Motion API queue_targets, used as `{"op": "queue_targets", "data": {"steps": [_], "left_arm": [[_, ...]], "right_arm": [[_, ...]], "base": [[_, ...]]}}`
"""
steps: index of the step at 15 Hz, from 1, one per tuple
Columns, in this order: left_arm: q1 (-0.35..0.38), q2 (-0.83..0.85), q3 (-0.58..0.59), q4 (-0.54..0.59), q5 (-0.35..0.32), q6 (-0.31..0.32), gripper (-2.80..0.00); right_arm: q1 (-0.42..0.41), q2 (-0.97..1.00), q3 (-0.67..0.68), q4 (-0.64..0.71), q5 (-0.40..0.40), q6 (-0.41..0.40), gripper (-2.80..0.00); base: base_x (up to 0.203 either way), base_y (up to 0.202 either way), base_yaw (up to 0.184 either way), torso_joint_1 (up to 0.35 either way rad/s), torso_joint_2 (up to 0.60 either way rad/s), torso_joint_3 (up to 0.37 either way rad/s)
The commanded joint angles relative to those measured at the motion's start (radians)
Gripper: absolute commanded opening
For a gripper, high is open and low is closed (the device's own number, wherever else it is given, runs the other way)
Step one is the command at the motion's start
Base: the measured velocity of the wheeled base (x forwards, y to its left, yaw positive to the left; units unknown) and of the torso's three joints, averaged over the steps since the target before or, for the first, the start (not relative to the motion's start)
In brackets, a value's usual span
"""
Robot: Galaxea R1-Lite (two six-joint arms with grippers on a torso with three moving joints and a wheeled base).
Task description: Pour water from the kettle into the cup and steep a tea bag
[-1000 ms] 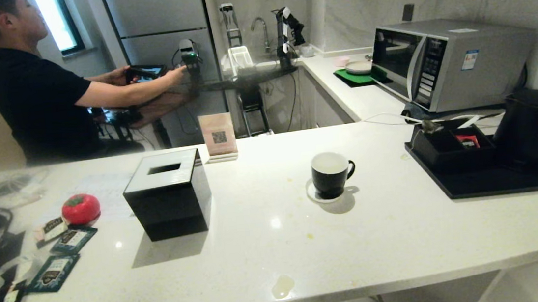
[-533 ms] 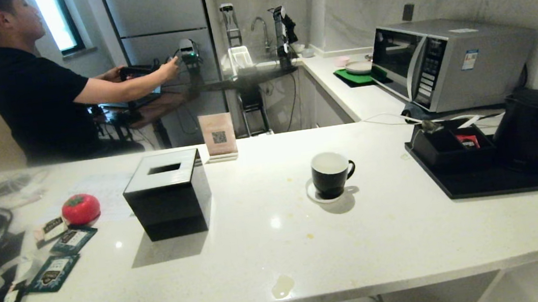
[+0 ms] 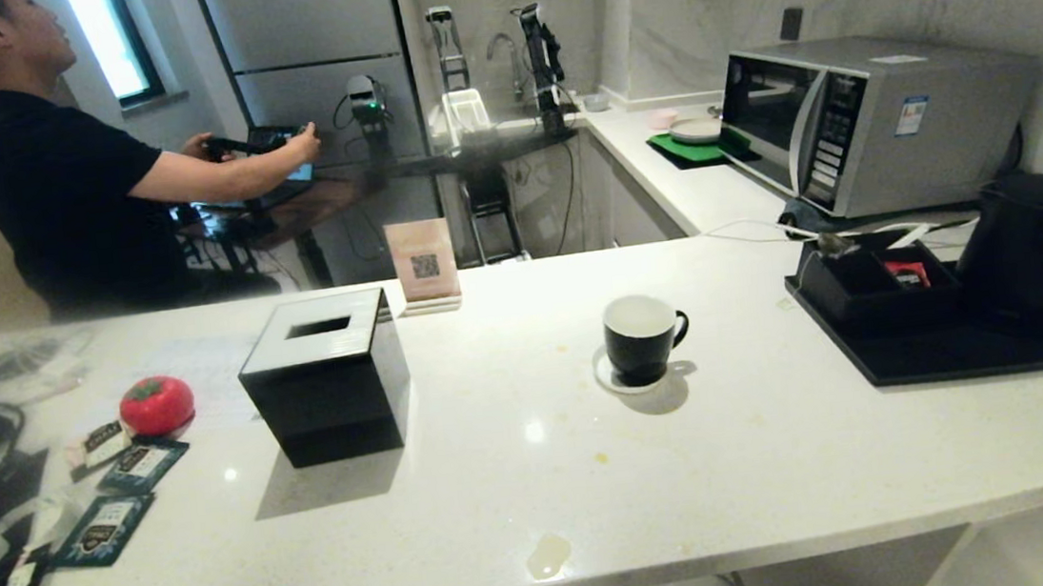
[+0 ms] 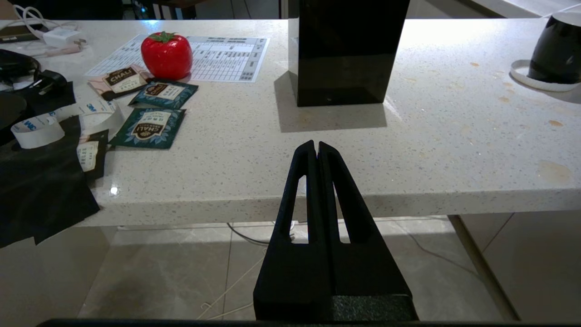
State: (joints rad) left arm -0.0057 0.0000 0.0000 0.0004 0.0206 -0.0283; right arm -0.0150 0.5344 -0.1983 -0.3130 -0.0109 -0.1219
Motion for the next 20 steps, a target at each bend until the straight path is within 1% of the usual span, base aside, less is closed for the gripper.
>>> {"op": "queue_targets", "data": {"steps": [1, 3, 7, 11, 14, 18, 20], "left_arm": [[0.0, 0.002, 0.0, 0.0, 0.001, -0.001, -2.8], [0.0, 0.002, 0.0, 0.0, 0.001, -0.001, -2.8], [0.0, 0.002, 0.0, 0.0, 0.001, -0.001, -2.8], [0.0, 0.002, 0.0, 0.0, 0.001, -0.001, -2.8], [0.0, 0.002, 0.0, 0.0, 0.001, -0.001, -2.8], [0.0, 0.002, 0.0, 0.0, 0.001, -0.001, -2.8], [0.0, 0.002, 0.0, 0.0, 0.001, -0.001, -2.8]], "right_arm": [[-0.027, 0.157, -0.072, -0.023, 0.001, 0.003, -2.8], [-0.038, 0.236, -0.109, -0.029, 0.01, 0.012, -2.8], [-0.048, 0.409, -0.172, -0.067, 0.025, 0.084, -2.8], [-0.049, 0.588, -0.234, -0.164, 0.026, 0.146, -2.8], [-0.048, 0.67, -0.254, -0.236, 0.026, 0.17, -2.8], [-0.053, 0.782, -0.385, -0.261, 0.027, 0.203, -2.8], [-0.073, 0.843, -0.472, -0.263, 0.027, 0.205, -2.8]], "base": [[0.0, 0.0, 0.0, 0.0, 0.0, 0.0], [0.0, 0.0, 0.0, 0.0, 0.0, 0.0], [0.0, 0.0, 0.0, 0.0, 0.0, 0.0], [0.0, 0.0, 0.0, 0.0, 0.0, 0.0], [0.0, 0.0, 0.0, 0.0, 0.0, 0.0], [0.0, 0.0, 0.0, 0.0, 0.0, 0.0], [0.0, 0.0, 0.0, 0.0, 0.0, 0.0]]}}
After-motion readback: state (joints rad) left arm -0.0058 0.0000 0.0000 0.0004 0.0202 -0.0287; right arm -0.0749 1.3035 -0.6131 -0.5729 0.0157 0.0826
